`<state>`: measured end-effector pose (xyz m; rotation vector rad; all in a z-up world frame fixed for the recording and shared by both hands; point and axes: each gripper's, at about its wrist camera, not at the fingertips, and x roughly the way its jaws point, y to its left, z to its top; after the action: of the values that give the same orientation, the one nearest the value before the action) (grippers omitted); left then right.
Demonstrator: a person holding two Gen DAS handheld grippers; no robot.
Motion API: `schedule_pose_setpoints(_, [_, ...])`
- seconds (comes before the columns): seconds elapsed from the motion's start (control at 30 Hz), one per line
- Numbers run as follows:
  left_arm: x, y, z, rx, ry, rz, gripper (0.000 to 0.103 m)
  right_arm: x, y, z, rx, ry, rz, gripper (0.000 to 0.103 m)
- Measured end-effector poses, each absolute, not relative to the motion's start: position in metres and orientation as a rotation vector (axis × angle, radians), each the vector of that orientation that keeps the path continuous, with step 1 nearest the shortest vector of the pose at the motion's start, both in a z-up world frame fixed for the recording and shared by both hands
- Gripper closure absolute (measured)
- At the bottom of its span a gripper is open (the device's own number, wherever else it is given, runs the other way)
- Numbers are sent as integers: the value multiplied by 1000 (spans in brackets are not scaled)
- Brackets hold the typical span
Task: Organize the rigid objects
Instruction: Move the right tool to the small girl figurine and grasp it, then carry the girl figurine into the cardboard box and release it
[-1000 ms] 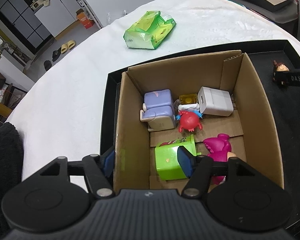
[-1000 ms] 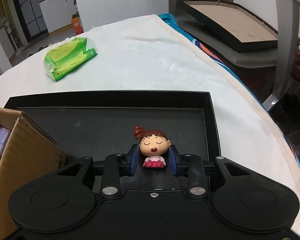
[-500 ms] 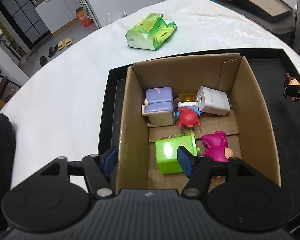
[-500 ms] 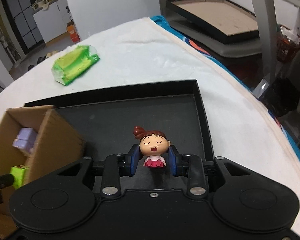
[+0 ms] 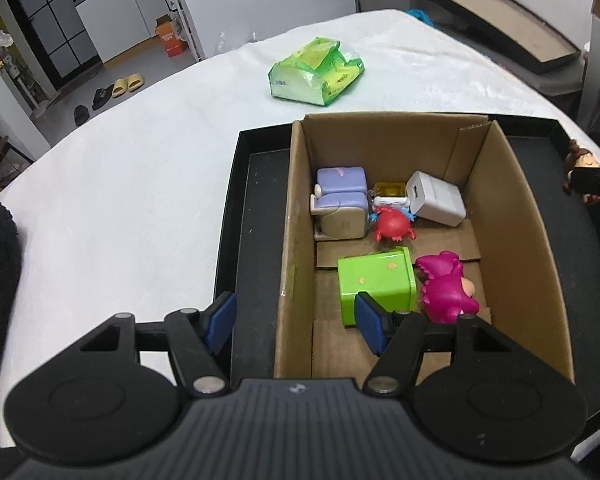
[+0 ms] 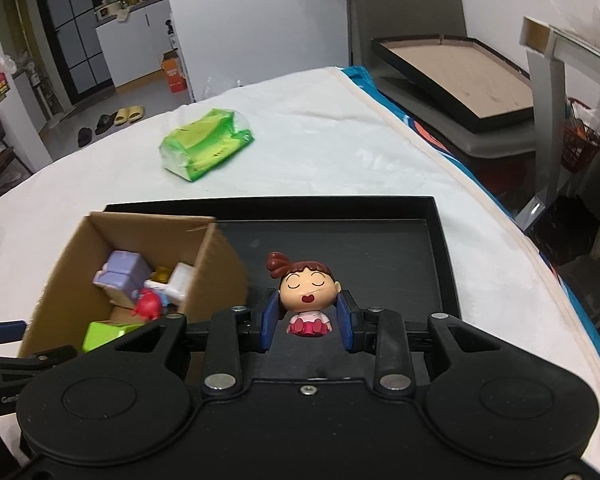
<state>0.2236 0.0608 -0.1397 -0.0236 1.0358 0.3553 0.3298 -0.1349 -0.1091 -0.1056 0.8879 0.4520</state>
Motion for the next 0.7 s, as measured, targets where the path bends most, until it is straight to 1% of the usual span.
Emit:
schedule_pose_setpoints(0.23, [213,67,-137,-56,1001,309,40,311,-115,-90,-127,860,475,72])
schedule_pose_setpoints(0.4, [206,72,-136,-93,986,280,46,302,-95,-76,-141,834,508,72])
schedule_pose_setpoints(0.43, [206,73,-136,-94,989,275,55,300,-90,-74,-147,833,514,72])
schedule_pose_setpoints(0.47, [206,74,-138,-102,997,265,69,299,-85,-73,-153,835,518,72])
schedule_pose_setpoints(0.57, [205,81,-142,-139,1014,257,87,293,-71,-71,-178,845,531,72])
schedule_pose_setpoints(0.7, [203,86,-142,-166,1006,247,90,288,-56,-71,-205,853,542,72])
